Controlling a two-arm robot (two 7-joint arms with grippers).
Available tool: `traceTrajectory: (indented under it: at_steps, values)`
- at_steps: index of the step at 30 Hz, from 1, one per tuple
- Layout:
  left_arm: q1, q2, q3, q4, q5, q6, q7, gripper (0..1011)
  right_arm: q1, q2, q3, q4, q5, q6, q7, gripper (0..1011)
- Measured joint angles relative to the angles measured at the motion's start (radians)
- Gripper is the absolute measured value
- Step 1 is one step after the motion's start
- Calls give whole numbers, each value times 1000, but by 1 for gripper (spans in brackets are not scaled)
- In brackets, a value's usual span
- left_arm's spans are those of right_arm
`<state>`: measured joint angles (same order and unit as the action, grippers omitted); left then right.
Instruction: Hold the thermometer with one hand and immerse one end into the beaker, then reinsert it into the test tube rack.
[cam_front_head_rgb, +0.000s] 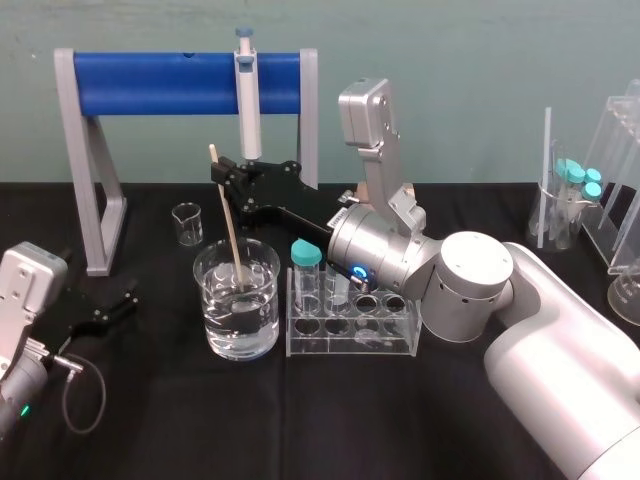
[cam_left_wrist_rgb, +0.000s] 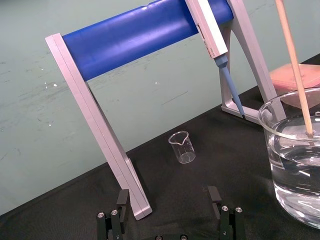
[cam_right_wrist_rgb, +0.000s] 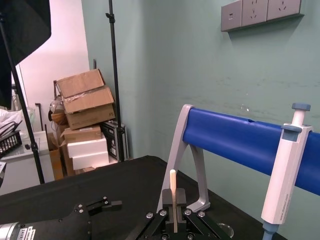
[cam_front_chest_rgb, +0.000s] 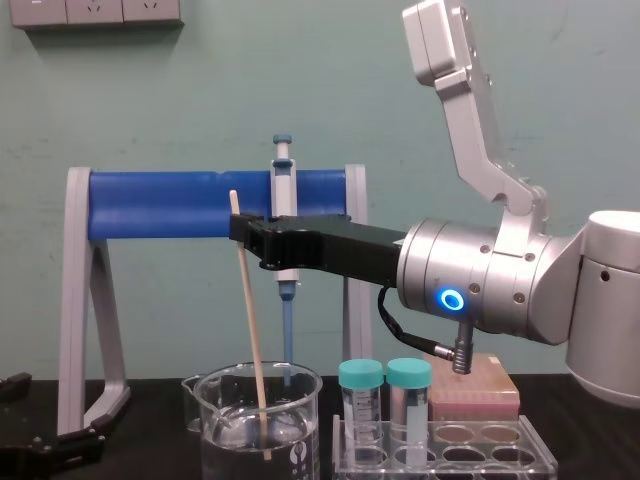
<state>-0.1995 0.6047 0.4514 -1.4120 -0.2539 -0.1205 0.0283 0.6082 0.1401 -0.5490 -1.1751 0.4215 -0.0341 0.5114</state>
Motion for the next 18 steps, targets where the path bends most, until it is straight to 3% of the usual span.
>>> traceTrajectory:
  at_steps: [18]
  values:
    - [0, 0, 0, 0, 0, 0, 0, 1004, 0, 0, 1, -3, 3, 1, -2, 36]
